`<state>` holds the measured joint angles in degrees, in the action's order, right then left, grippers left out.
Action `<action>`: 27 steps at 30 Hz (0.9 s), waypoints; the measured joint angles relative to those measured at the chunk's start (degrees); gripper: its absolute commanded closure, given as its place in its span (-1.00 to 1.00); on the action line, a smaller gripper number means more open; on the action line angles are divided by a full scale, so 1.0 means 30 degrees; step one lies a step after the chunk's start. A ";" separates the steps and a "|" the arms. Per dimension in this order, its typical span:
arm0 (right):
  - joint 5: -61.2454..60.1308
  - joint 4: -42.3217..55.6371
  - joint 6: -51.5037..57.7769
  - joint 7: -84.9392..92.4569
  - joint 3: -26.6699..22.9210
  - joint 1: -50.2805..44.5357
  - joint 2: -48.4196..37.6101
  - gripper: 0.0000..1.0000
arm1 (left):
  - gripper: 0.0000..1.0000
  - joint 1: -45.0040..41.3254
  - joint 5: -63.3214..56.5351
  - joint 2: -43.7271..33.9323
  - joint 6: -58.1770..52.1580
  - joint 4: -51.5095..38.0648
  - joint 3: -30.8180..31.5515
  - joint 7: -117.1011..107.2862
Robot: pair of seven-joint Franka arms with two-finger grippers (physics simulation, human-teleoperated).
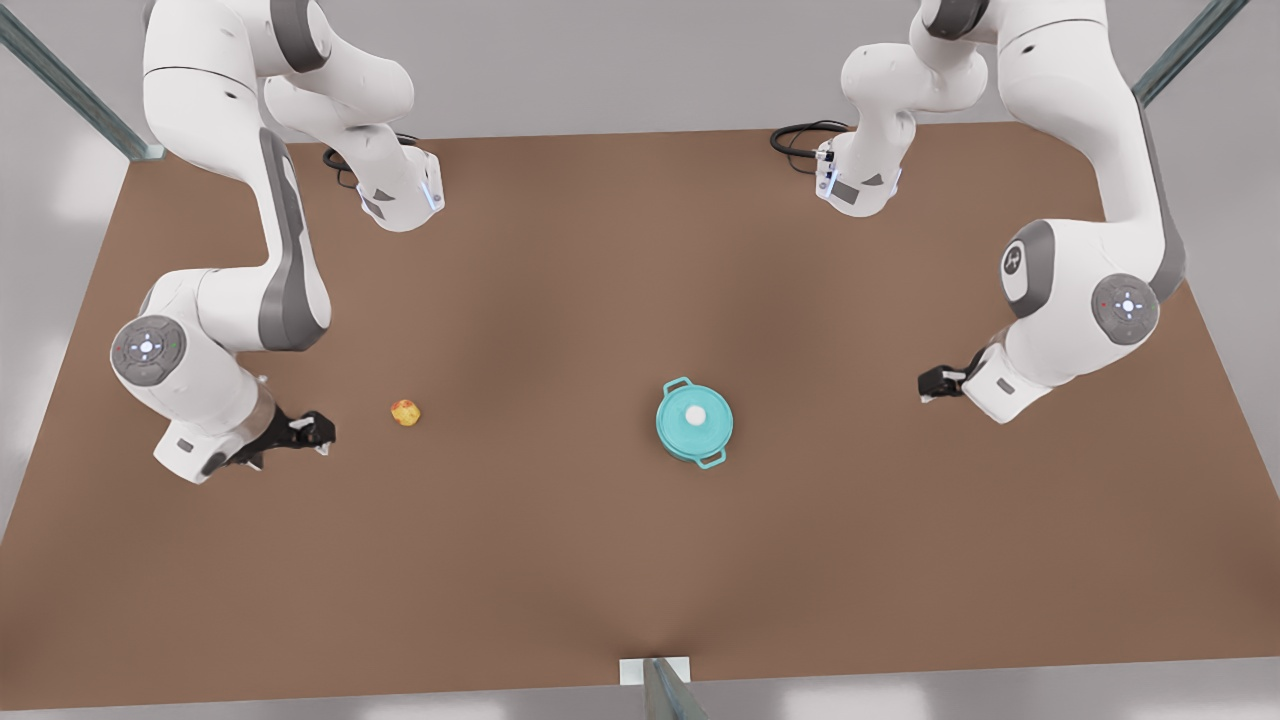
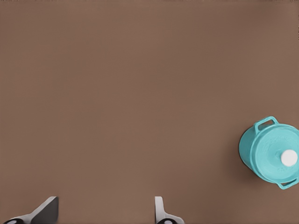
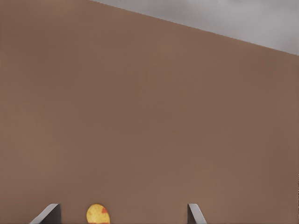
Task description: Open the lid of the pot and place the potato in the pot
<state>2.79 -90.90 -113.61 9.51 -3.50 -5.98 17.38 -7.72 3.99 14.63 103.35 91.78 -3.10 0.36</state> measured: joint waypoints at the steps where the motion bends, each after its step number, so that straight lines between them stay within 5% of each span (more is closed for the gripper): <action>1: 0.0006 -0.0001 -0.0345 0.0056 -0.0005 0.0001 0.0011 -1.00 | -1.00 -0.0053 -0.0006 0.0013 0.0139 -0.0056 0.0000 0.0008; 7: 0.0129 0.0317 -0.0922 0.1319 0.0078 -0.0169 -0.0014 -1.00 | -1.00 -0.5139 -0.0634 0.1968 0.0746 -0.0972 0.0041 -0.1068; 14: -0.0028 0.0263 -0.0364 0.5083 0.2508 -0.0293 0.0110 -1.00 | -1.00 -0.9016 -0.0816 0.8352 0.1344 -0.7461 0.0070 -0.5656; 22: -0.0173 -0.6644 -0.1764 0.6968 0.2934 -0.0726 -0.2677 -1.00 | -1.00 -1.0990 -0.1145 0.9133 0.2922 -0.5376 0.0052 -1.0194; 27: -0.0184 -0.7752 -0.2581 0.6039 0.2820 -0.0331 -0.2549 -1.00 | -1.00 -1.1015 -0.1657 0.9171 0.4222 -0.4333 0.0065 -1.2172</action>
<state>2.23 -114.16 -121.36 27.62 4.96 -6.97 9.73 -40.76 -0.98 42.15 116.02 78.79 -2.90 -36.16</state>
